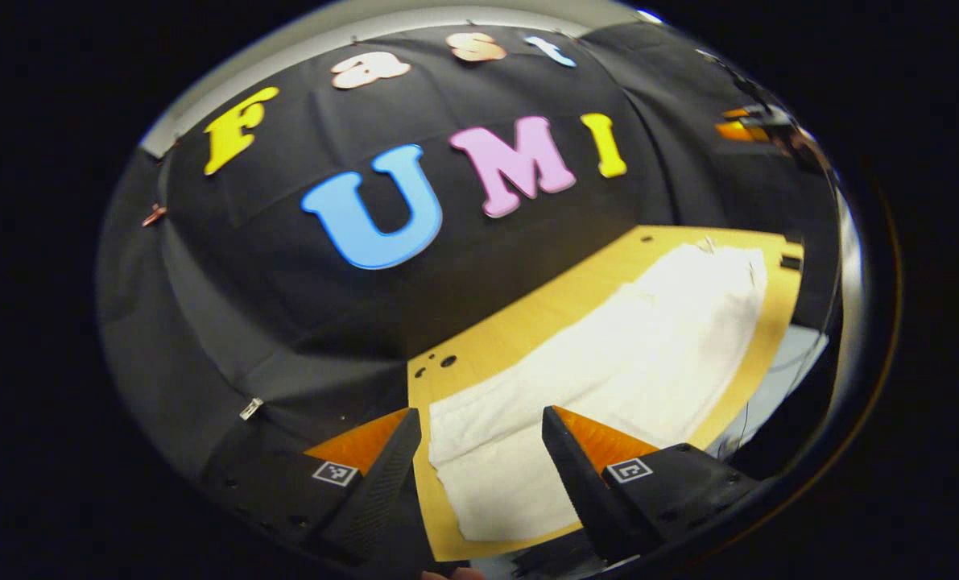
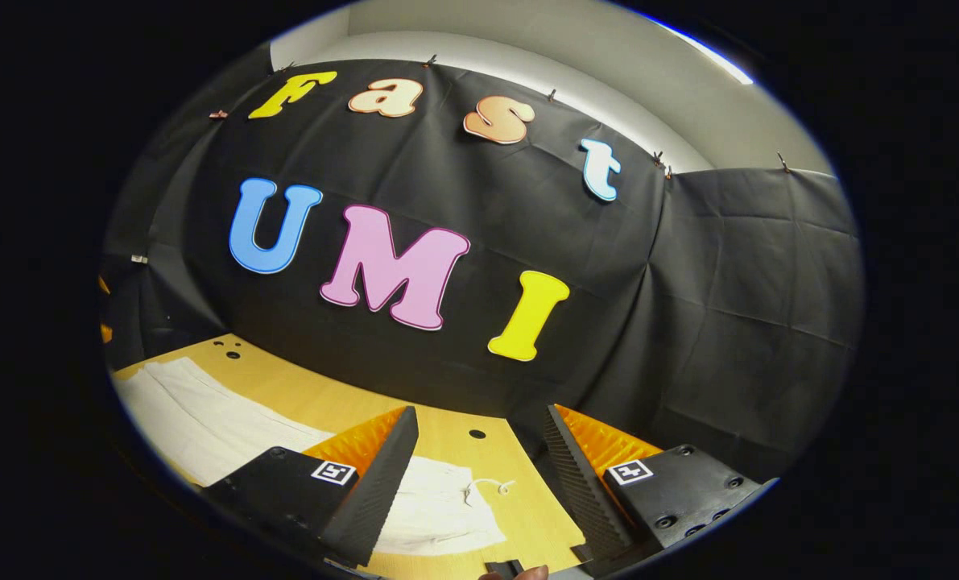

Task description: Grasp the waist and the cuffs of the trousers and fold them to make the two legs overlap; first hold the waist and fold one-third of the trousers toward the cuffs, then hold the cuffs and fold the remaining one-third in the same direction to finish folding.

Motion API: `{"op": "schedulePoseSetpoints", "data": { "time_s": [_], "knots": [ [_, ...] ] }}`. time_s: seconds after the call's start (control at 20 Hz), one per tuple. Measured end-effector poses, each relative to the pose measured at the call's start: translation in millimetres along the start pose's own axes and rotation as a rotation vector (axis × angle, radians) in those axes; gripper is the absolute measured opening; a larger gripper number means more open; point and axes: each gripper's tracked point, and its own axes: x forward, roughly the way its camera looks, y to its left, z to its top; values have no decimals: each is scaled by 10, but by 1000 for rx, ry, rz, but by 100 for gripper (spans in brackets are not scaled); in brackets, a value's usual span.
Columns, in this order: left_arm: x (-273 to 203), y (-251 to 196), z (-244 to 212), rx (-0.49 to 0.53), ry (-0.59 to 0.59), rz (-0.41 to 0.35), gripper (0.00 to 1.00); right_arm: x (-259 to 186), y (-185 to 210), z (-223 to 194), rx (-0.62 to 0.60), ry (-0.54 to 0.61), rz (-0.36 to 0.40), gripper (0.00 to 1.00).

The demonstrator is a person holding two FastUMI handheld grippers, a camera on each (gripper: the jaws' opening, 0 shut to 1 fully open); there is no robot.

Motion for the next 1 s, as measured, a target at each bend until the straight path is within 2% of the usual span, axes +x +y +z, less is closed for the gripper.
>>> {"op": "schedulePoseSetpoints", "data": {
  "time_s": [0.2,0.55,0.75,1.0],
  "knots": [
    [165,-275,-733,185,119,-162,96,-25,-4,-110,-23,35,-15,97],
    [302,-641,-1742,364,291,-394,96,-79,35,-323,-67,94,-43,97],
    [416,-633,-2138,422,368,-442,96,-107,42,-470,-90,135,-49,97],
    [660,-494,-2112,493,374,-461,95,-128,-2,-598,-106,168,-56,97]
  ]
}}
